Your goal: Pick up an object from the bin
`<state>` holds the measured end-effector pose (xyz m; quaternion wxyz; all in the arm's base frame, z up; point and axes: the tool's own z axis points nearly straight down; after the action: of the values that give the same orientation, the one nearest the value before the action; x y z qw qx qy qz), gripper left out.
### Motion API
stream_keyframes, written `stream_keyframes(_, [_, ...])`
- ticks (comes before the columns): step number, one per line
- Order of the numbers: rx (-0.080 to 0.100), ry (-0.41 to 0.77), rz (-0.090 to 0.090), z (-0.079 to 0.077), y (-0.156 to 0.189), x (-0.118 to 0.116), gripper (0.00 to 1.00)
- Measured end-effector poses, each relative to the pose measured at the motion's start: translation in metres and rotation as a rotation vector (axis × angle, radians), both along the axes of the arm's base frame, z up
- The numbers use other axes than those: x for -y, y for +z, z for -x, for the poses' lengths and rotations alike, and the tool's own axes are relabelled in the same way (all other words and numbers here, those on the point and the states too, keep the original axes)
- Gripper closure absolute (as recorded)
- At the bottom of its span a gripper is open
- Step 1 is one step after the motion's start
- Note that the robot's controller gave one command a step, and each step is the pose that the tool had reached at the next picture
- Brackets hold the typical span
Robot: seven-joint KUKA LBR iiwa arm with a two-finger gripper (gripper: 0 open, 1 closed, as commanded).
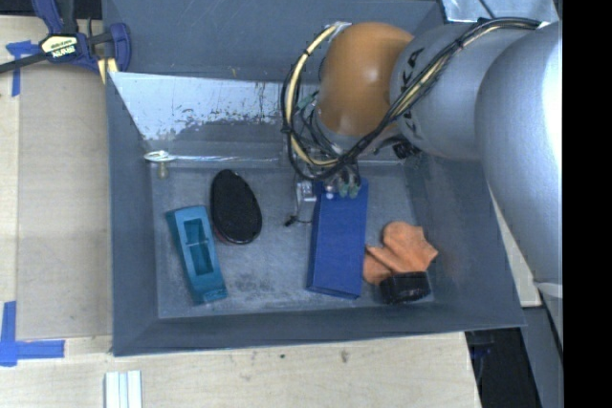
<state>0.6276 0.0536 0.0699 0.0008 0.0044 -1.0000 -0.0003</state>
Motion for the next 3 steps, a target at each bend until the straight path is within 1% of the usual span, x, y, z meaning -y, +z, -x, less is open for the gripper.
stream_keyframes(1, [0.002,0.072,0.004,0.002,0.001,-0.022,0.00])
stream_keyframes(2, [0.007,0.108,-0.002,0.004,0.004,-0.058,0.00])
stream_keyframes(3, [0.008,-0.041,0.002,0.007,0.005,-0.073,0.00])
